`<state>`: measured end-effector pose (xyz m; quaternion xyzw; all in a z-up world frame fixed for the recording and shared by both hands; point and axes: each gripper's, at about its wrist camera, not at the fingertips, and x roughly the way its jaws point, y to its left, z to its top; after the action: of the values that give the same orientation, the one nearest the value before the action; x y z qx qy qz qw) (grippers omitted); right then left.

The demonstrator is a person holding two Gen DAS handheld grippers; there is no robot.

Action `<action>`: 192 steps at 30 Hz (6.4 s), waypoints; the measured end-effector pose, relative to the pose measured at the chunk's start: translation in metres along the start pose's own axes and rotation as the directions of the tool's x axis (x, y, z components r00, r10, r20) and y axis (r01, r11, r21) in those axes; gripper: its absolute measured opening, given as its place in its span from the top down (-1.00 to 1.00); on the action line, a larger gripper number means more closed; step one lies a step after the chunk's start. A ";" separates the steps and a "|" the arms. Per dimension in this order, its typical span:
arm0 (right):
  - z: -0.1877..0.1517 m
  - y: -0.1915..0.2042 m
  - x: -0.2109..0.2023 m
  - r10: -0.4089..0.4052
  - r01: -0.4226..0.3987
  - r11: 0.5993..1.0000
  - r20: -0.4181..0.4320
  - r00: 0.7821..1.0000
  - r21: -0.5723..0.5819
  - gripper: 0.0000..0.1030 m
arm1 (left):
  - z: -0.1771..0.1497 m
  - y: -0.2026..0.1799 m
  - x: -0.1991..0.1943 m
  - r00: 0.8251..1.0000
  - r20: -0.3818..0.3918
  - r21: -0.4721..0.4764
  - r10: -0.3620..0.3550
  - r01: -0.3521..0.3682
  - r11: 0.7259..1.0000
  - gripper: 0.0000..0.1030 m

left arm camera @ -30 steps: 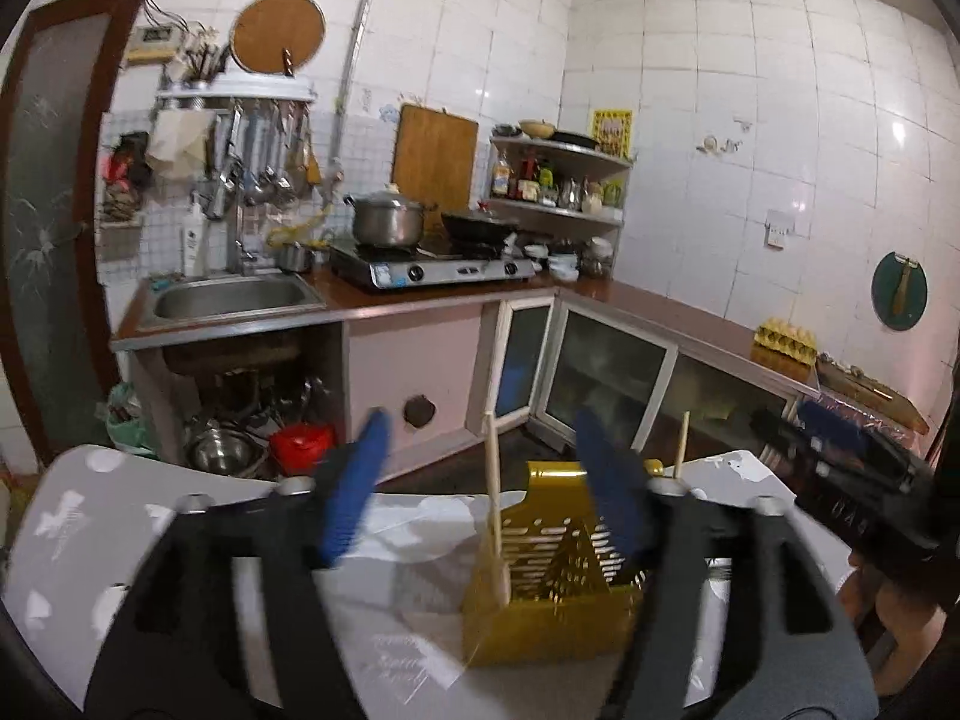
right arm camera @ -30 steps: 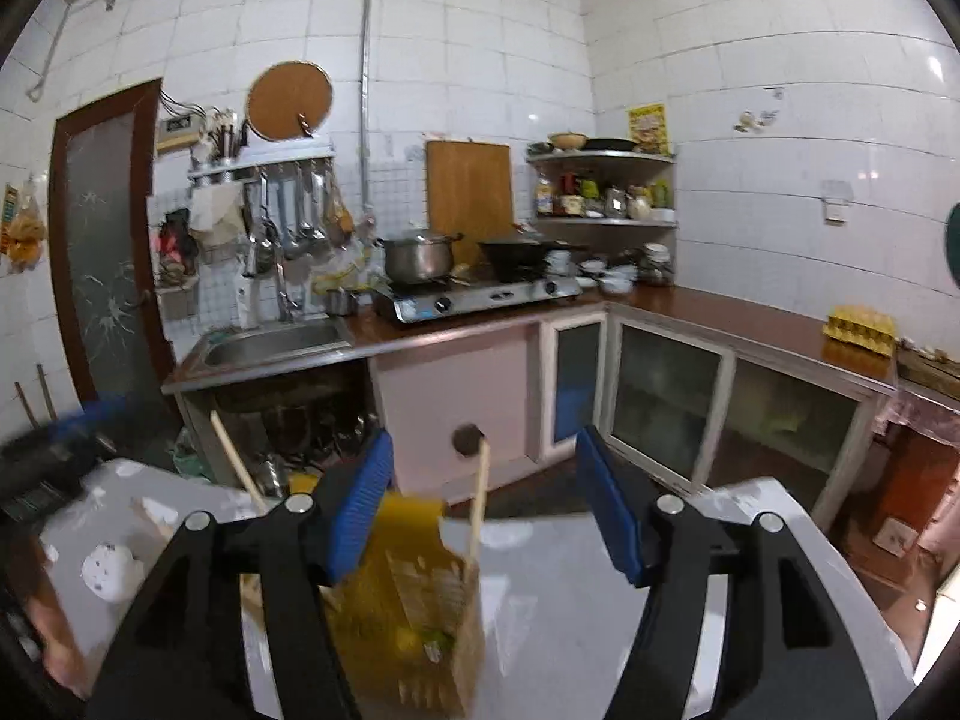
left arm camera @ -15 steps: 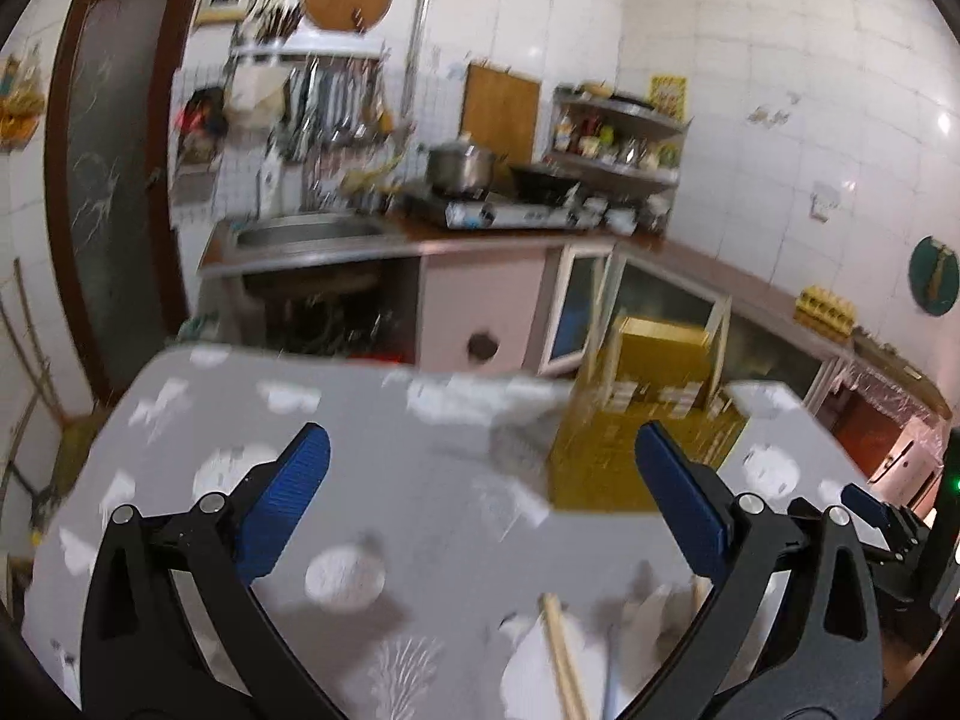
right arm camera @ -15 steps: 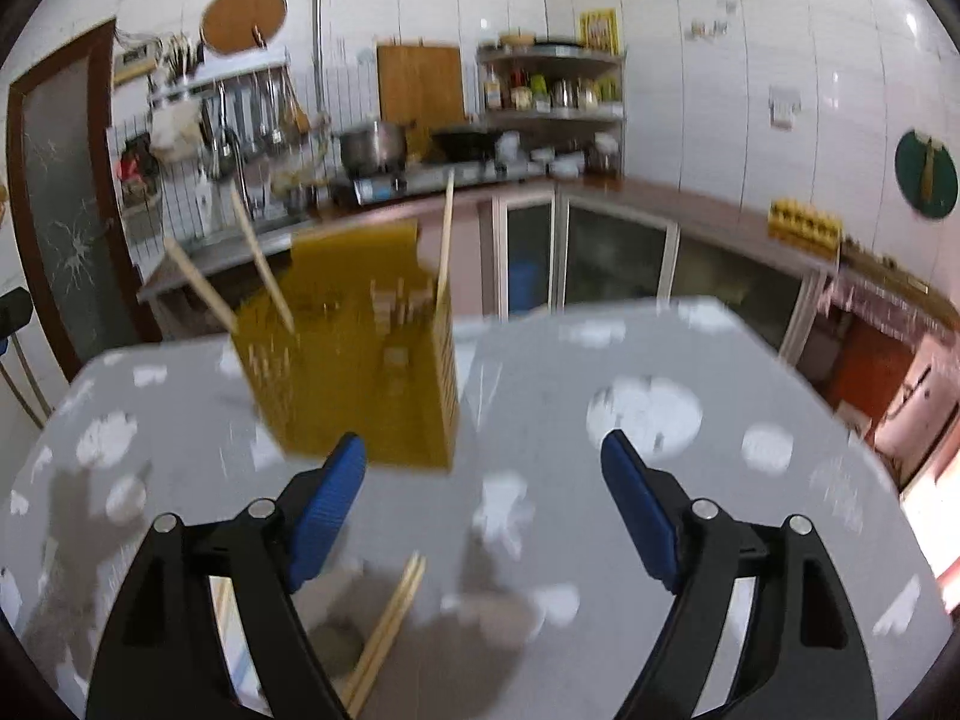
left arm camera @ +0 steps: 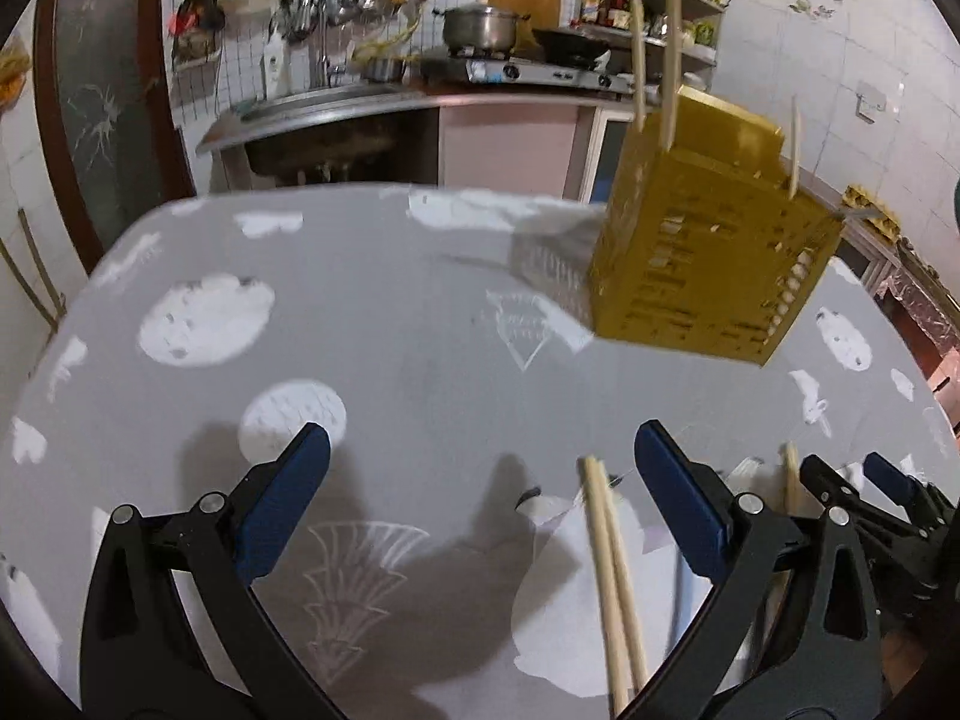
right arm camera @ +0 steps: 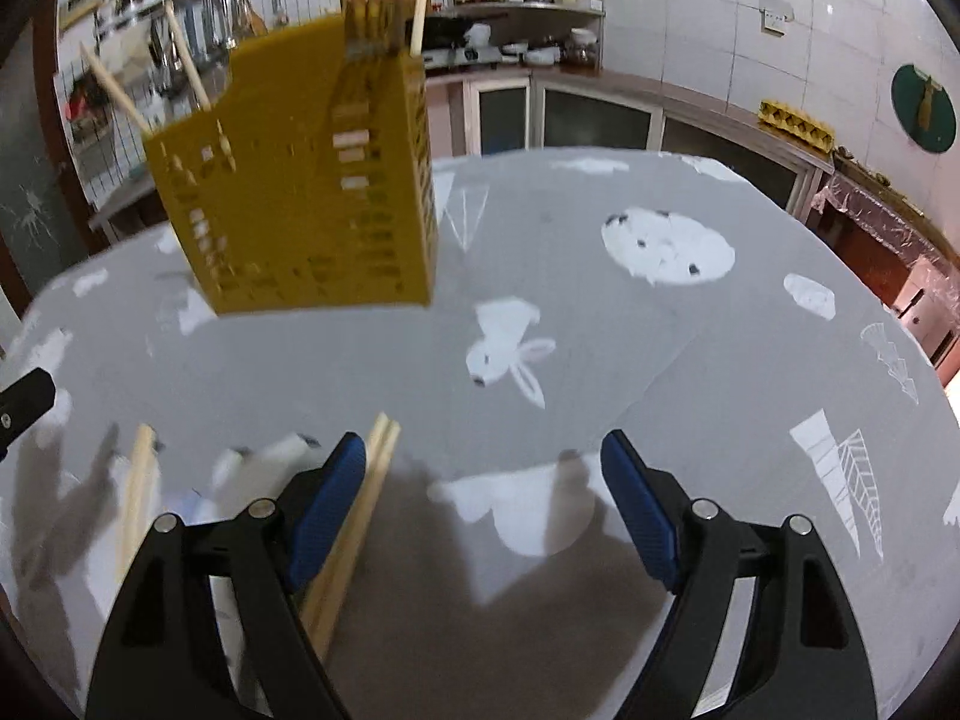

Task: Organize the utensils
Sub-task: 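Move both open tools back toward the remaining chopsticks on the table, then close the left tool on a chopstick while the right tool grasps another chopstick, then lower the left tool's chopstick into the yellow holder and open while the right tool does likewise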

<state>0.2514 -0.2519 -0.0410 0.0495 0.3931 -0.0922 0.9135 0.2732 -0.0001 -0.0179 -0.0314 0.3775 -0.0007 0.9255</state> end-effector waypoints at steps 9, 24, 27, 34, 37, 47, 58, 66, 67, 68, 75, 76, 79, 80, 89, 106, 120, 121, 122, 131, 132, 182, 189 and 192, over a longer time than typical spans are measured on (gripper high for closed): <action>-0.001 -0.004 0.004 0.020 -0.019 0.999 -0.030 0.999 0.034 -0.53 | -0.015 0.000 0.032 0.994 -0.097 0.026 0.045 -0.042 0.999 -0.90; 0.003 0.028 0.009 0.011 -0.013 0.999 -0.062 0.998 -0.032 0.08 | -0.022 -0.010 0.034 0.991 -0.131 0.045 0.035 -0.029 0.999 -0.90; 0.003 0.030 0.008 0.031 -0.034 0.999 -0.061 0.998 -0.037 0.29 | -0.025 -0.013 0.034 0.988 -0.153 0.047 0.021 -0.014 0.999 -0.89; 0.000 0.022 0.005 0.072 -0.073 0.997 -0.053 0.996 -0.017 0.31 | -0.024 -0.014 0.019 0.995 -0.102 0.025 -0.014 0.017 1.000 -0.87; -0.001 0.019 0.005 0.077 -0.078 0.997 -0.053 0.996 -0.014 0.31 | -0.025 -0.019 0.016 0.995 -0.098 0.045 -0.009 0.014 0.999 -0.87; -0.003 0.018 0.004 0.085 -0.086 0.996 -0.053 0.995 -0.019 0.31 | -0.031 -0.021 0.025 0.989 -0.147 0.055 0.002 0.006 0.998 -0.85; -0.006 0.017 0.001 0.089 -0.090 0.996 -0.053 0.995 -0.024 0.31 | -0.031 -0.021 0.028 0.985 -0.169 0.068 0.030 -0.019 0.998 -0.85; 0.002 0.022 0.006 0.072 -0.074 0.997 -0.067 0.995 -0.024 0.48 | -0.022 -0.037 0.037 0.982 -0.191 0.088 0.014 0.002 0.996 -0.38; 0.003 0.023 0.007 0.073 -0.074 0.997 -0.069 0.995 -0.023 0.60 | -0.020 -0.040 0.037 0.981 -0.196 0.089 0.001 0.016 0.996 -0.16; 0.005 0.023 0.008 0.073 -0.075 0.997 -0.071 0.995 -0.020 0.68 | -0.017 -0.043 0.036 0.979 -0.204 0.090 -0.017 0.036 0.995 -0.04; 0.005 0.019 0.006 0.107 -0.107 0.994 -0.071 0.992 0.002 0.80 | -0.016 -0.046 0.033 0.967 -0.240 0.080 -0.087 0.109 0.991 0.65; 0.005 0.019 0.007 0.111 -0.111 0.994 -0.072 0.991 0.006 0.81 | -0.016 -0.046 0.035 0.965 -0.244 0.081 -0.093 0.115 0.990 0.65; 0.005 0.019 0.007 0.112 -0.112 0.994 -0.071 0.991 0.008 0.81 | -0.015 -0.049 0.039 0.969 -0.232 0.104 -0.085 0.112 0.988 0.69; 0.005 0.020 0.007 0.109 -0.109 0.994 -0.069 0.992 0.002 0.81 | -0.015 -0.050 0.039 0.970 -0.228 0.112 -0.081 0.108 0.988 0.69; 0.006 0.009 0.002 0.132 -0.130 0.991 -0.041 0.990 0.035 0.88 | -0.015 -0.048 0.033 0.974 -0.196 0.092 -0.113 0.133 0.987 0.86; 0.020 -0.014 -0.061 0.197 -0.208 0.976 0.139 0.970 0.064 0.89 | -0.002 -0.033 -0.070 0.982 0.116 0.100 -0.146 0.135 0.986 0.88; 0.014 -0.017 -0.146 0.208 -0.198 0.978 0.391 0.897 -0.066 0.89 | -0.014 -0.032 -0.135 0.929 0.322 0.164 -0.184 0.137 0.977 0.91; 0.013 -0.017 -0.151 0.204 -0.190 0.979 0.414 0.887 -0.073 0.89 | -0.014 -0.029 -0.137 0.923 0.333 0.158 -0.192 0.146 0.976 0.91; 0.012 -0.017 -0.155 0.204 -0.189 0.979 0.432 0.878 -0.079 0.89 | -0.014 -0.027 -0.139 0.920 0.340 0.153 -0.195 0.151 0.977 0.91; 0.017 -0.024 -0.176 0.195 -0.179 0.980 0.530 0.826 -0.081 0.89 | -0.001 -0.014 -0.147 0.890 0.403 0.123 -0.214 0.179 0.976 0.91; 0.019 -0.024 -0.177 0.192 -0.177 0.981 0.538 0.821 -0.080 0.89 | 0.001 -0.014 -0.148 0.885 0.413 0.121 -0.216 0.181 0.976 0.91; 0.206 -0.002 -0.064 0.247 -0.242 0.966 0.597 0.763 -0.090 0.89 | 0.161 -0.102 -0.011 0.803 0.575 0.174 -0.156 0.067 0.983 0.91; 0.185 -0.004 -0.077 0.196 -0.178 0.980 0.519 0.832 -0.085 -0.38 | 0.143 -0.069 -0.066 0.789 0.605 0.099 -0.108 0.060 0.993 -0.47; 0.171 -0.006 -0.102 0.154 -0.118 0.988 0.530 0.834 -0.102 -0.38 | 0.137 -0.054 -0.098 0.796 0.593 0.097 -0.124 0.082 0.992 -0.73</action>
<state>0.3026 -0.2724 0.1508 0.0198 0.1204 -0.0245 0.9922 0.2995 -0.0434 0.1513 -0.0196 0.0643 -0.0535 0.9963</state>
